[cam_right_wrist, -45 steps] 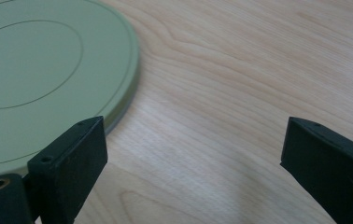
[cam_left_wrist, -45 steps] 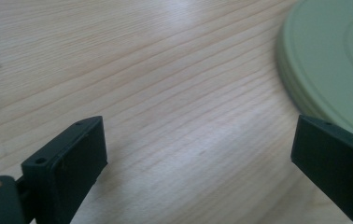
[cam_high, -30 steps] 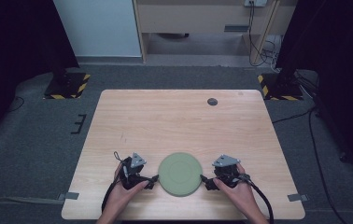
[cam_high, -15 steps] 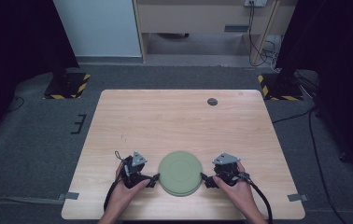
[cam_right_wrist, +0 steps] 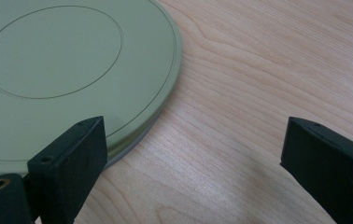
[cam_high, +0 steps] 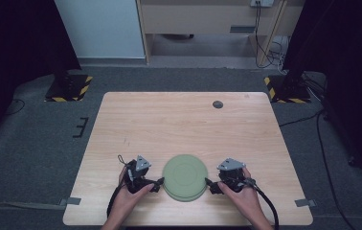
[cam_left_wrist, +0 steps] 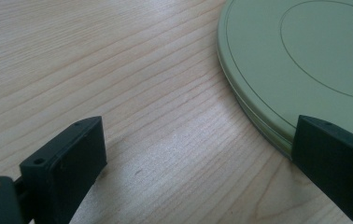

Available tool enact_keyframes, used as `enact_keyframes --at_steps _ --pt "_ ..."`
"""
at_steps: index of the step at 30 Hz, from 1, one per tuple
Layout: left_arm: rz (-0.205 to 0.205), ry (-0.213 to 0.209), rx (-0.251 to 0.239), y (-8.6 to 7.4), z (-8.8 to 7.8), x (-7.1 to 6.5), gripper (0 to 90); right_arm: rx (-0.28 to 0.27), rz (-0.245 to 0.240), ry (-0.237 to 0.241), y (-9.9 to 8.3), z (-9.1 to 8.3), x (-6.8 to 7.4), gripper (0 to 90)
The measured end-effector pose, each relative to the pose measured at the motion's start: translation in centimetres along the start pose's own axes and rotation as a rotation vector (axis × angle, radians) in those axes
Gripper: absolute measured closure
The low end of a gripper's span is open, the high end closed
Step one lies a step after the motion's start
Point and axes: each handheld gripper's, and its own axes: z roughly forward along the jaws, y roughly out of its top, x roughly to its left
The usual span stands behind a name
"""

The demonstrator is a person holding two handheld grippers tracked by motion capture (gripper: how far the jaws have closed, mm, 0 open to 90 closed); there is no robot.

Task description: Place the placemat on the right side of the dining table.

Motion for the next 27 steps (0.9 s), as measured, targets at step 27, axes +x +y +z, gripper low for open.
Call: enact_keyframes --at_steps 27 --pt "0.005 0.023 -0.020 0.30 -0.20 -0.31 2.7 -0.008 0.003 -0.018 0.33 -0.24 0.07 6.9"
